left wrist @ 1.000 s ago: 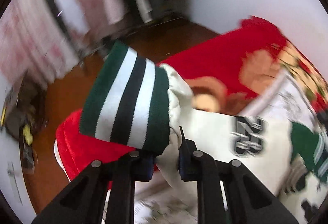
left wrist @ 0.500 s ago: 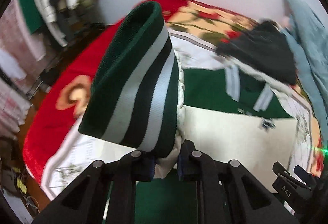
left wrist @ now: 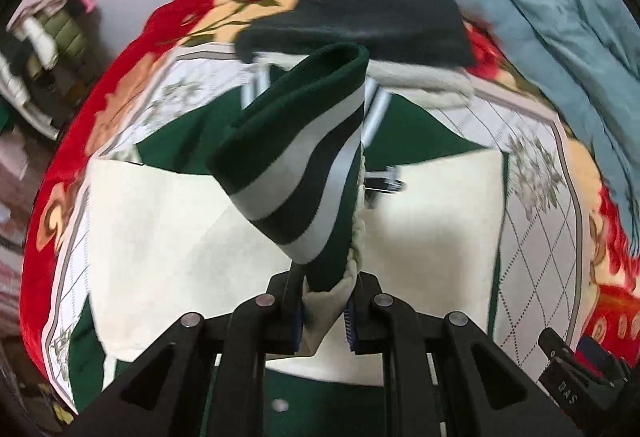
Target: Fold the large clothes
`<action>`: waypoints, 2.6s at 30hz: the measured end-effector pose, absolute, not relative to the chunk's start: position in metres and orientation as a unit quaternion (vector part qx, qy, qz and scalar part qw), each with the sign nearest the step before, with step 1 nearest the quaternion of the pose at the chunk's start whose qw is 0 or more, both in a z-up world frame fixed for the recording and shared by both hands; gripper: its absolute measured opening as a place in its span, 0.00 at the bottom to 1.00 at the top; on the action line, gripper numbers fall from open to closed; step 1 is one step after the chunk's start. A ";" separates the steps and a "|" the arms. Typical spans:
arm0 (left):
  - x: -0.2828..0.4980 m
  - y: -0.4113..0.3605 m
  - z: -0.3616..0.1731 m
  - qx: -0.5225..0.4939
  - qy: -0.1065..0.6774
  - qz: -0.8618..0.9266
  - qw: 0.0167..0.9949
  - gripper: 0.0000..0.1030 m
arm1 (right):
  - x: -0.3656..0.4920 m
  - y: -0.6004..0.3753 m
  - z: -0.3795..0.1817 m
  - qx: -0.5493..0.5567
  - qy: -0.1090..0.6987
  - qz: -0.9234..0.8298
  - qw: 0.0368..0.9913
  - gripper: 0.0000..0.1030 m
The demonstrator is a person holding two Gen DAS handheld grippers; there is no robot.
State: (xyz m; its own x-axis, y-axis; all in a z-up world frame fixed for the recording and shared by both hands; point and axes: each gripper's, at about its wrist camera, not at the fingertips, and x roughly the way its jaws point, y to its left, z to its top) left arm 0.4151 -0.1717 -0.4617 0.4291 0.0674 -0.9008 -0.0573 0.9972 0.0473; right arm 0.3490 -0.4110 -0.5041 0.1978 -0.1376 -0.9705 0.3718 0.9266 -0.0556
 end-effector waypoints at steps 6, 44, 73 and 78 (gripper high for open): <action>0.426 -0.207 -0.487 0.027 0.568 0.015 0.823 0.18 | 0.346 -0.437 -0.521 0.156 0.626 -0.144 0.750 0.74; 0.434 0.045 -0.536 -0.037 0.611 0.254 0.749 0.99 | 0.458 -0.317 -0.565 0.203 0.701 0.008 0.683 0.14; 0.384 -0.036 -0.513 0.014 0.623 0.116 0.773 1.00 | 0.342 -0.348 -0.521 0.157 0.727 0.006 0.668 0.45; 0.364 -0.073 -0.556 0.062 0.642 0.101 0.757 1.00 | 0.350 -0.329 -0.556 0.142 0.733 0.046 0.664 0.31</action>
